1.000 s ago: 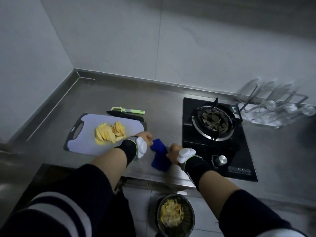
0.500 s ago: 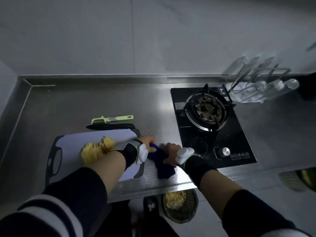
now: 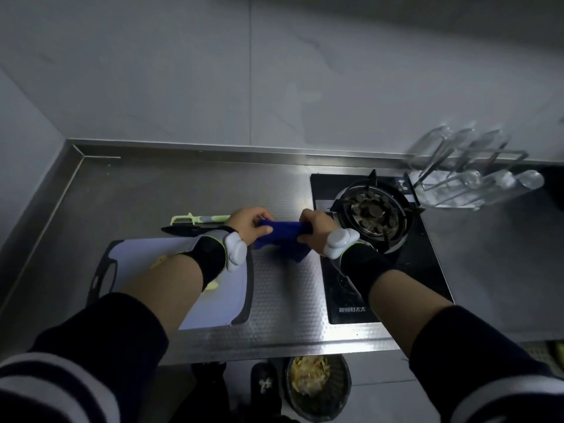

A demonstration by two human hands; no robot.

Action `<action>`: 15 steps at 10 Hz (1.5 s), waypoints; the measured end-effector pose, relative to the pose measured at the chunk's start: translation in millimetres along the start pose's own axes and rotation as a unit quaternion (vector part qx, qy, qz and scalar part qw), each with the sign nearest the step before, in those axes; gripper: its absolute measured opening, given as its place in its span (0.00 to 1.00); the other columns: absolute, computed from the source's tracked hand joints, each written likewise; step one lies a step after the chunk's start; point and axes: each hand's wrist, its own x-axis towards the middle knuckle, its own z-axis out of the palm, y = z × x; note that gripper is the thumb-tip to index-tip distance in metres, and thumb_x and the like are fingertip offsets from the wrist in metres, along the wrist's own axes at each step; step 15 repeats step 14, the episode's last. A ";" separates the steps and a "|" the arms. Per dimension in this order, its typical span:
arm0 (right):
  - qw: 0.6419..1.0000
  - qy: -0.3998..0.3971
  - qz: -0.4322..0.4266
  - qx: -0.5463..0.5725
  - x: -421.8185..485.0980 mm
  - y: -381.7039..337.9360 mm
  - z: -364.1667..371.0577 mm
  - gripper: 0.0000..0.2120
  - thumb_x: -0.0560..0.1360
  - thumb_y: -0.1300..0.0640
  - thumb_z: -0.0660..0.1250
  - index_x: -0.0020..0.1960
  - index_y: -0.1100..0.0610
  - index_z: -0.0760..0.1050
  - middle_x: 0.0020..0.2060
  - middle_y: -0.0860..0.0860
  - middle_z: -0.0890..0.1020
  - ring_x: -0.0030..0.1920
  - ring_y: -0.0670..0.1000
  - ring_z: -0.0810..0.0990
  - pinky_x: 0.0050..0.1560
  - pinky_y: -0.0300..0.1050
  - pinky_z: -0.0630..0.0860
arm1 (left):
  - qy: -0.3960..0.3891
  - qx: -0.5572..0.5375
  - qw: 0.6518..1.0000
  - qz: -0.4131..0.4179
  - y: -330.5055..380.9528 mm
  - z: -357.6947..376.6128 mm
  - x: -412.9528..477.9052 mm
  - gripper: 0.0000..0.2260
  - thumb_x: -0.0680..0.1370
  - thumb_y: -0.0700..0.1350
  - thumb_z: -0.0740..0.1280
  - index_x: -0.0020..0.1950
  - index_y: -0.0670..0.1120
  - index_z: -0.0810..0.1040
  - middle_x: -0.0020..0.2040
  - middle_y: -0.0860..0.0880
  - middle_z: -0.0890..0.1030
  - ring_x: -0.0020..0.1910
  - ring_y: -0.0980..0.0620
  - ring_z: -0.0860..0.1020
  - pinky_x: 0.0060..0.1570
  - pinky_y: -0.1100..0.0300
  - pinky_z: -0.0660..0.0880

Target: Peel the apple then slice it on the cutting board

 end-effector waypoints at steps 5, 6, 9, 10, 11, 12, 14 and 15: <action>0.988 -0.131 0.076 -0.022 4.8 38.7 72.7 0.16 0.77 0.55 0.66 0.63 0.59 0.72 0.60 0.56 0.77 0.60 0.57 0.76 0.60 0.47 0.70 | -0.169 0.160 0.966 -0.110 -45.2 53.1 -10.5 0.12 0.80 0.48 0.65 0.60 0.43 0.77 0.54 0.44 0.79 0.48 0.50 0.74 0.45 0.64 0.66; 0.992 -0.089 0.087 -0.028 15.3 39.3 74.0 0.17 0.78 0.54 0.65 0.63 0.60 0.71 0.59 0.59 0.77 0.59 0.59 0.76 0.58 0.49 0.71 | -0.168 0.191 0.959 -0.123 -42.5 52.2 1.9 0.11 0.80 0.45 0.63 0.58 0.40 0.77 0.56 0.42 0.80 0.48 0.48 0.74 0.45 0.61 0.66; 0.996 -0.024 0.024 -0.087 11.3 53.1 89.0 0.21 0.75 0.50 0.67 0.65 0.51 0.68 0.62 0.51 0.69 0.62 0.54 0.66 0.60 0.47 0.70 | -0.159 0.211 0.957 -0.118 -47.6 56.2 6.9 0.10 0.79 0.44 0.65 0.59 0.44 0.75 0.65 0.43 0.69 0.58 0.45 0.75 0.55 0.60 0.68; 0.989 -0.082 0.019 -0.124 13.0 51.9 87.7 0.21 0.76 0.48 0.66 0.68 0.49 0.69 0.64 0.51 0.68 0.64 0.55 0.66 0.61 0.47 0.69 | -0.150 0.184 0.963 -0.127 -44.1 44.8 6.2 0.10 0.78 0.43 0.66 0.58 0.43 0.77 0.59 0.44 0.72 0.60 0.44 0.74 0.58 0.59 0.70; 0.986 -0.053 0.037 -0.151 15.9 41.8 83.5 0.17 0.76 0.49 0.66 0.63 0.52 0.72 0.61 0.51 0.70 0.63 0.55 0.67 0.59 0.48 0.70 | -0.132 0.165 0.969 -0.131 -35.3 29.7 4.7 0.09 0.78 0.43 0.67 0.56 0.41 0.79 0.58 0.41 0.77 0.58 0.43 0.76 0.55 0.58 0.71; 0.990 -0.015 0.038 -0.136 17.2 22.2 63.9 0.13 0.71 0.56 0.66 0.56 0.51 0.74 0.55 0.51 0.72 0.60 0.55 0.70 0.56 0.45 0.71 | -0.103 0.155 0.975 -0.119 -21.2 3.0 -5.0 0.08 0.78 0.44 0.67 0.54 0.41 0.79 0.54 0.42 0.81 0.51 0.45 0.77 0.46 0.62 0.69; 0.996 -0.009 0.031 -0.078 30.3 -42.6 -13.7 0.14 0.79 0.55 0.62 0.60 0.60 0.77 0.56 0.58 0.80 0.57 0.59 0.78 0.54 0.48 0.73 | -0.054 0.121 0.986 -0.097 14.6 -77.0 -9.6 0.05 0.79 0.45 0.66 0.49 0.44 0.75 0.43 0.46 0.80 0.42 0.47 0.78 0.44 0.62 0.72; 0.996 -0.009 0.031 -0.078 30.3 -42.6 -13.7 0.14 0.79 0.55 0.62 0.60 0.60 0.77 0.56 0.58 0.80 0.57 0.59 0.78 0.54 0.48 0.73 | -0.054 0.121 0.986 -0.097 14.6 -77.0 -9.6 0.05 0.79 0.45 0.66 0.49 0.44 0.75 0.43 0.46 0.80 0.42 0.47 0.78 0.44 0.62 0.72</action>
